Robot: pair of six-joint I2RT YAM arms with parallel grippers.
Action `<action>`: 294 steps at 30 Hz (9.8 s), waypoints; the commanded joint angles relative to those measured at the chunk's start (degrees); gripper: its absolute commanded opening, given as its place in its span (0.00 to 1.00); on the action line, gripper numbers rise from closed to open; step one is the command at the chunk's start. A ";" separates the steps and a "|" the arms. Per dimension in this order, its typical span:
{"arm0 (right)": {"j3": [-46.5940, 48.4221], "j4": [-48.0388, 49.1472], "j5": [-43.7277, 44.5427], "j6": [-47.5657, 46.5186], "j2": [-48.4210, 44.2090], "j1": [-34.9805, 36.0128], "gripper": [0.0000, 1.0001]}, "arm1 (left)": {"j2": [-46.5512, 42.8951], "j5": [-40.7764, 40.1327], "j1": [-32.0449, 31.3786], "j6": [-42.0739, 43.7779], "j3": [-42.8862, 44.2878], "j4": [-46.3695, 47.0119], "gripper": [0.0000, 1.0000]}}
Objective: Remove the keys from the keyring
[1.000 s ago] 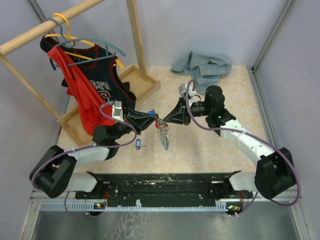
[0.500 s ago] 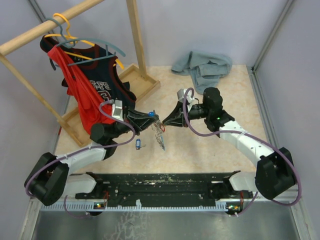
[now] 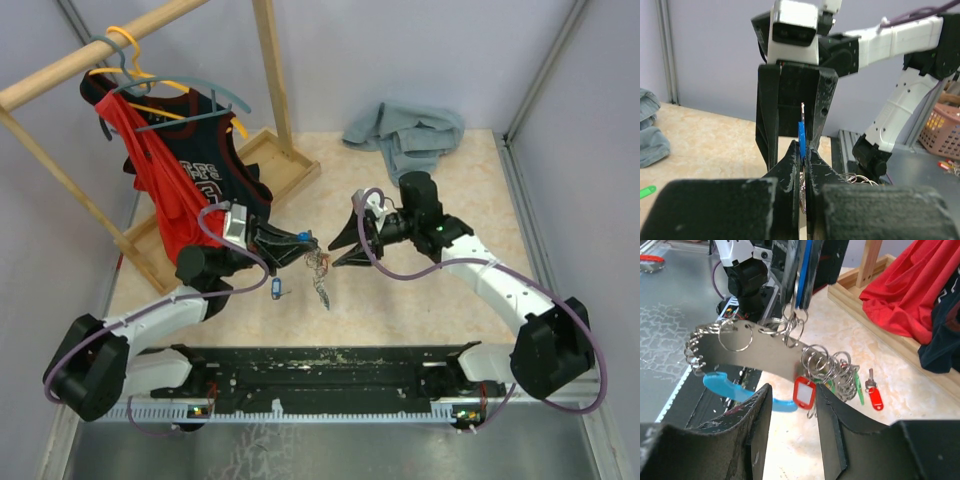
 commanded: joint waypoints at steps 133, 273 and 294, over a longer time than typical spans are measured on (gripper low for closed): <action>11.05 -15.29 -6.37 -6.05 0.80 3.82 0.00 | 7.79 7.95 1.27 14.99 -8.26 27.31 0.00; 21.44 -21.21 6.34 -3.98 2.61 10.39 0.24 | 5.20 6.81 -2.70 9.87 0.84 9.48 0.00; 20.33 -20.18 6.01 -4.19 2.84 10.49 0.00 | 4.04 6.47 -2.87 9.33 0.48 9.94 0.00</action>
